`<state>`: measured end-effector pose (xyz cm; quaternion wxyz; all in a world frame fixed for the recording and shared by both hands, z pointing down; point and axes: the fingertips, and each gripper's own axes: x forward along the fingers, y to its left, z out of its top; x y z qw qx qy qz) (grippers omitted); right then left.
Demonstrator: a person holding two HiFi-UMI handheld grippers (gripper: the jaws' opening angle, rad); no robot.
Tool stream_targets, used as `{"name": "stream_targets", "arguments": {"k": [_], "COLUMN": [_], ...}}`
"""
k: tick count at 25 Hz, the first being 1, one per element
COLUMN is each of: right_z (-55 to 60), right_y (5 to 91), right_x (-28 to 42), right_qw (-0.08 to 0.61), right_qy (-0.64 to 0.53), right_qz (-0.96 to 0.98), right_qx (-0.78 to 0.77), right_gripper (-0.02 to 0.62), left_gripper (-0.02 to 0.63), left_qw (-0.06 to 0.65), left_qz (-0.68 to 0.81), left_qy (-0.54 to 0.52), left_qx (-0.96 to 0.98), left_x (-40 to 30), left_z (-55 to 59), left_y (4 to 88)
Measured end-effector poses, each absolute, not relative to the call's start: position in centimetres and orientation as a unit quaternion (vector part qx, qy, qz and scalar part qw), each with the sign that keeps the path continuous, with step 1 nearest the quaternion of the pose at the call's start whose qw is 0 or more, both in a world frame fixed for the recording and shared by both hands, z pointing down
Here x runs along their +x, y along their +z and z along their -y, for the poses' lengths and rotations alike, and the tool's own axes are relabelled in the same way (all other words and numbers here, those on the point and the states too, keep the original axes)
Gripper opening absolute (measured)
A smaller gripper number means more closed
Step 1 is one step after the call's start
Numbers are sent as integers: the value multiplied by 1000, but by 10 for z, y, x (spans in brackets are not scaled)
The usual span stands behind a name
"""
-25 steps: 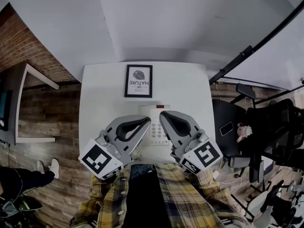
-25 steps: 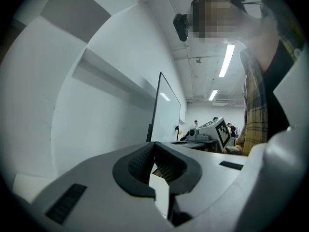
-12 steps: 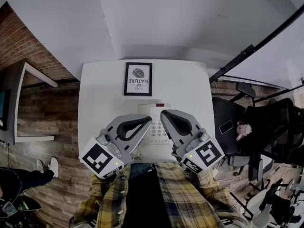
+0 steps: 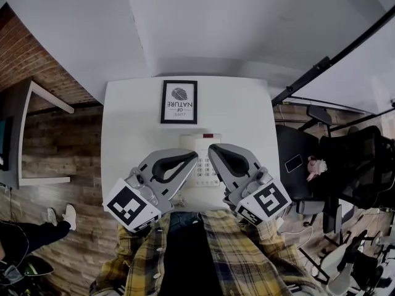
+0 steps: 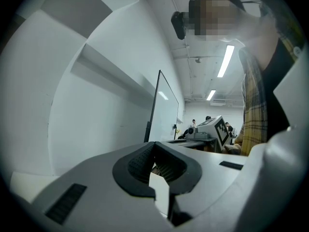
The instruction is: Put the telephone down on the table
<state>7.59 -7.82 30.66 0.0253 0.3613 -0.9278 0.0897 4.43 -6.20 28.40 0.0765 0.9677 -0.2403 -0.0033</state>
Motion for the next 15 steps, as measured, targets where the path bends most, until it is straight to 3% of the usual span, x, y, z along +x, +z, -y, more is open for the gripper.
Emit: {"name": "stream_targets", "arguments": {"k": [15], "right_z": [82], "right_y": [310], "right_x": [78], "right_qw": [28], "right_qy": [96], "right_qz": [929], "right_qx": [357], "right_gripper": [25], "left_gripper": [15], "left_qw": [89], "left_qz": [240], "left_qy": [-3], "left_qx": [967], "left_x": [46], "left_z": [66], "left_y": [289]}}
